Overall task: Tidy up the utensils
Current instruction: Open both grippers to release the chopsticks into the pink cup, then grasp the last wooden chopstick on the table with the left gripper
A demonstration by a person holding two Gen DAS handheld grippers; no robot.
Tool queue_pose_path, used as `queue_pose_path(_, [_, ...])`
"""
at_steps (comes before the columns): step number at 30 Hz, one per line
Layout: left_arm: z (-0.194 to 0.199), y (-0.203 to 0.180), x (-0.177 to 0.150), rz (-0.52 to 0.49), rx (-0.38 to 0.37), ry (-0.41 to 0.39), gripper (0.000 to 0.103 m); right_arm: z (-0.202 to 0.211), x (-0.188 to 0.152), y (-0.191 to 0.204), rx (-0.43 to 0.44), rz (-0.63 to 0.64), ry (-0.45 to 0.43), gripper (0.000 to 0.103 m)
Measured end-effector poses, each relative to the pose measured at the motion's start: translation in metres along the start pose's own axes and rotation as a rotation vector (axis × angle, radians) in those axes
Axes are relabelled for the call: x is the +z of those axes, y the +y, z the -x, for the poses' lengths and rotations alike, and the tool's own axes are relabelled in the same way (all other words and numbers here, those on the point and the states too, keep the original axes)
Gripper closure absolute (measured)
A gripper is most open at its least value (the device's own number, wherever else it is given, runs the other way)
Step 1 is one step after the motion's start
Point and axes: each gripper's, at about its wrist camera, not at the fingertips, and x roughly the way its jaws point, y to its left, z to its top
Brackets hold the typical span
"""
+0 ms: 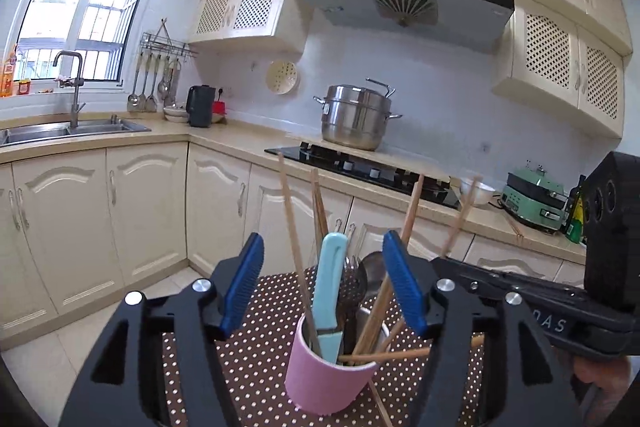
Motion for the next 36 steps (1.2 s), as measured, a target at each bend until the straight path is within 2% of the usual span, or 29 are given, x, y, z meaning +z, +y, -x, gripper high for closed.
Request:
queue_pose_path(4, [0.012,-0.001,0.002,-0.008,0.001,0.009,0.042,0.007,0.002,0.006,-0.008,0.005,-0.009,0.096])
queue_pose_path(8, [0.025,-0.004,0.003,-0.024,0.004,0.025,0.04,0.02,0.003,0.005,-0.032,-0.014,-0.036,0.086])
queue_pose_path(10, [0.03,-0.006,0.002,-0.038,0.011,0.038,0.039,0.029,0.003,0.001,-0.041,-0.035,-0.048,0.086])
queue_pose_path(18, [0.041,-0.011,-0.019,-0.062,0.036,0.148,0.039,0.058,-0.017,-0.011,-0.086,-0.064,-0.028,0.086])
queue_pose_path(21, [0.038,-0.011,-0.034,-0.053,0.029,0.241,0.039,0.066,-0.03,-0.016,-0.103,-0.067,0.005,0.084])
queue_pose_path(22, [0.035,-0.01,-0.039,-0.046,0.017,0.283,0.039,0.067,-0.034,-0.017,-0.107,-0.069,0.017,0.08])
queue_pose_path(23, [0.031,-0.008,-0.046,-0.038,0.003,0.338,0.039,0.069,-0.04,-0.02,-0.115,-0.073,0.034,0.076])
queue_pose_path(25, [0.019,-0.006,-0.063,-0.009,-0.036,0.496,0.039,0.068,-0.054,-0.025,-0.128,-0.081,0.076,0.07])
queue_pose_path(26, [0.014,-0.006,-0.073,-0.001,-0.036,0.558,0.039,0.069,-0.059,-0.028,-0.132,-0.086,0.091,0.063])
queue_pose_path(28, [0.006,-0.006,-0.087,-0.004,-0.018,0.647,0.039,0.068,-0.074,-0.035,-0.149,-0.103,0.131,0.056])
queue_pose_path(30, [0.0,-0.008,-0.101,0.009,-0.03,0.713,0.039,0.067,-0.089,-0.044,-0.159,-0.128,0.171,0.056])
queue_pose_path(33, [-0.005,-0.018,-0.119,0.025,-0.061,0.765,0.039,0.066,-0.107,-0.053,-0.168,-0.158,0.214,0.055])
queue_pose_path(36, [-0.012,-0.037,-0.132,-0.01,-0.068,0.797,0.039,0.064,-0.121,-0.06,-0.17,-0.183,0.247,0.054])
